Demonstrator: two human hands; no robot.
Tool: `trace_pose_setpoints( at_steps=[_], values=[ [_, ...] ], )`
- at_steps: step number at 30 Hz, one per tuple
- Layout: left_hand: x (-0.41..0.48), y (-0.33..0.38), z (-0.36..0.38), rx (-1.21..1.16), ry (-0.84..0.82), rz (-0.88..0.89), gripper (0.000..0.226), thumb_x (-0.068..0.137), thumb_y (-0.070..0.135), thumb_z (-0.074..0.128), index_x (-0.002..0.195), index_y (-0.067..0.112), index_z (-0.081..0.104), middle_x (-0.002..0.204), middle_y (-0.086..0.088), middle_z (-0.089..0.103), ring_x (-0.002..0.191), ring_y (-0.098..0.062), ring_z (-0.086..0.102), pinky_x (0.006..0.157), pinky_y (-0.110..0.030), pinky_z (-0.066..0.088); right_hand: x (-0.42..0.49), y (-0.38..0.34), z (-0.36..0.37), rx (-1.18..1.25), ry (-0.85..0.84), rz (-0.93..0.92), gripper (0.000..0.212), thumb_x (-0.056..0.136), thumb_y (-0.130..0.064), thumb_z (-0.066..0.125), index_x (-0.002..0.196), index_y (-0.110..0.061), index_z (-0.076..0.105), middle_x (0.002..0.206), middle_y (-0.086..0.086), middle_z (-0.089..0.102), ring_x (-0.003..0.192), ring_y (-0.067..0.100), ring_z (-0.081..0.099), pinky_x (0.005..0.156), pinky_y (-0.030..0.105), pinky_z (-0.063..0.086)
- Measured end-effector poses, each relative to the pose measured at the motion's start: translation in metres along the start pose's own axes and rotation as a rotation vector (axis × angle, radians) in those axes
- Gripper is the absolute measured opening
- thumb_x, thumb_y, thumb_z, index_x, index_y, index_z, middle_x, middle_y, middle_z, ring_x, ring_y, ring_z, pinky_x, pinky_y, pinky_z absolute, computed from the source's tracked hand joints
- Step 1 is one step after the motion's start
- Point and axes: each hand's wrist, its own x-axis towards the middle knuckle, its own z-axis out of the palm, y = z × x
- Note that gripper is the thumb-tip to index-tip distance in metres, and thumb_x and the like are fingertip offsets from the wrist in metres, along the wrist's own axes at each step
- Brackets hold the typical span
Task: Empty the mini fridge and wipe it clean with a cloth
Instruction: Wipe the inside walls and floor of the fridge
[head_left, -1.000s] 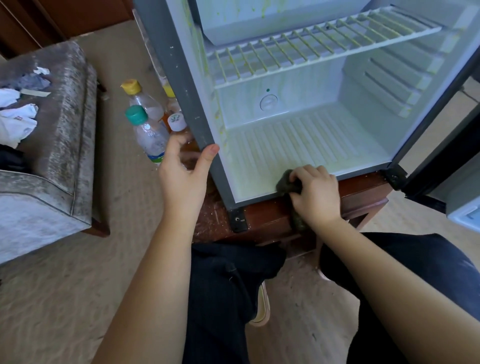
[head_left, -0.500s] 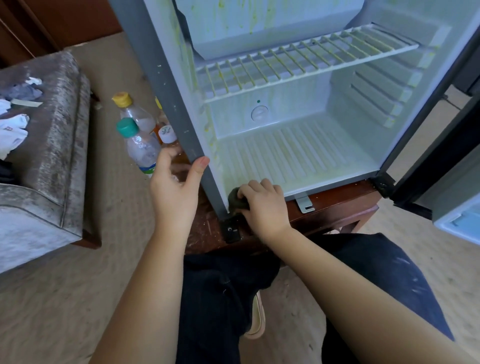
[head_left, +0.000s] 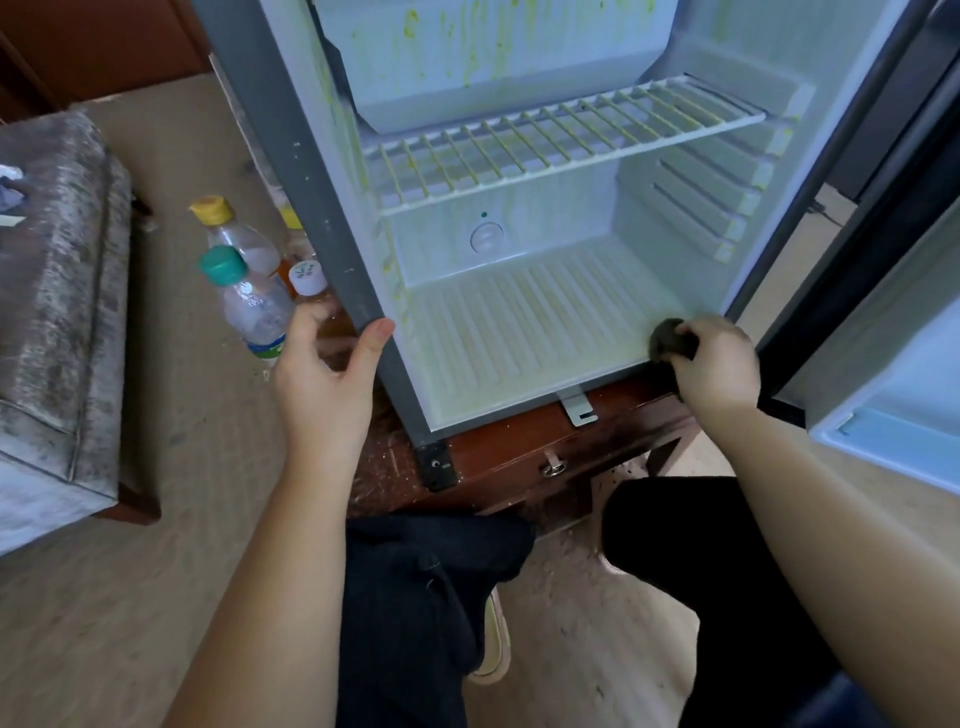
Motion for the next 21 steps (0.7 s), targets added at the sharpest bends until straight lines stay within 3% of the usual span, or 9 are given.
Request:
trace_pose_setpoints(
  at_steps=[4, 7, 10, 12, 14, 17, 21],
  values=[
    [0.001, 0.000, -0.001, -0.006, 0.017, -0.008, 0.033, 0.078, 0.047, 0.069, 0.104, 0.030, 0.056, 0.089, 0.035, 0.063, 0.079, 0.004, 0.062, 0.079, -0.049, 0.056, -0.024, -0.043, 0.013, -0.078, -0.076, -0.019, 0.044, 0.079, 0.005, 0.057, 0.118, -0.013, 0.065, 0.120, 0.011, 0.058, 0.112, 0.033, 0.048, 0.086, 0.039, 0.047],
    [0.000, 0.000, 0.000, 0.000, 0.017, -0.020, 0.033, 0.079, 0.045, 0.070, 0.105, 0.030, 0.056, 0.088, 0.038, 0.062, 0.080, 0.007, 0.061, 0.082, -0.046, 0.056, -0.063, -0.095, 0.030, -0.036, -0.172, -0.275, 0.050, 0.071, 0.008, 0.058, 0.118, -0.008, 0.065, 0.126, 0.010, 0.059, 0.120, 0.031, 0.048, 0.099, 0.036, 0.041],
    [-0.001, 0.001, 0.001, 0.012, 0.004, -0.009, 0.026, 0.085, 0.032, 0.072, 0.105, 0.029, 0.055, 0.088, 0.045, 0.059, 0.079, 0.013, 0.059, 0.083, -0.032, 0.055, -0.105, -0.137, 0.058, 0.002, -0.274, -0.590, 0.050, 0.078, -0.005, 0.059, 0.128, 0.001, 0.057, 0.136, 0.017, 0.054, 0.132, 0.036, 0.043, 0.114, 0.040, 0.024],
    [0.000, 0.000, 0.001, 0.018, 0.004, 0.010, 0.025, 0.086, 0.027, 0.072, 0.105, 0.028, 0.055, 0.088, 0.047, 0.058, 0.080, 0.015, 0.058, 0.079, -0.021, 0.052, -0.118, -0.151, 0.073, 0.003, -0.343, -0.718, 0.051, 0.086, -0.019, 0.049, 0.132, 0.001, 0.054, 0.141, 0.016, 0.050, 0.136, 0.034, 0.040, 0.114, 0.040, 0.017],
    [-0.001, 0.001, 0.002, 0.026, 0.010, 0.015, 0.025, 0.086, 0.025, 0.072, 0.105, 0.028, 0.055, 0.089, 0.048, 0.057, 0.081, 0.017, 0.057, 0.077, -0.015, 0.049, -0.113, -0.153, 0.077, -0.018, -0.349, -0.770, 0.051, 0.091, -0.025, 0.039, 0.133, -0.001, 0.054, 0.141, 0.014, 0.050, 0.136, 0.032, 0.041, 0.114, 0.040, 0.019],
    [-0.001, 0.002, 0.002, 0.010, 0.021, 0.008, 0.024, 0.086, 0.026, 0.072, 0.103, 0.031, 0.055, 0.092, 0.039, 0.060, 0.081, 0.015, 0.058, 0.077, -0.018, 0.050, -0.075, -0.140, 0.074, -0.073, -0.323, -0.713, 0.046, 0.099, -0.023, 0.038, 0.142, -0.007, 0.045, 0.152, 0.008, 0.037, 0.142, 0.027, 0.029, 0.117, 0.037, 0.018],
    [-0.001, 0.000, 0.002, 0.018, 0.014, 0.031, 0.026, 0.084, 0.031, 0.071, 0.105, 0.026, 0.056, 0.092, 0.042, 0.059, 0.082, 0.014, 0.059, 0.074, -0.014, 0.050, 0.001, -0.111, 0.060, -0.125, -0.307, -0.410, 0.046, 0.100, -0.022, 0.039, 0.145, -0.014, 0.039, 0.156, -0.002, 0.028, 0.144, 0.022, 0.023, 0.115, 0.034, 0.019]
  ],
)
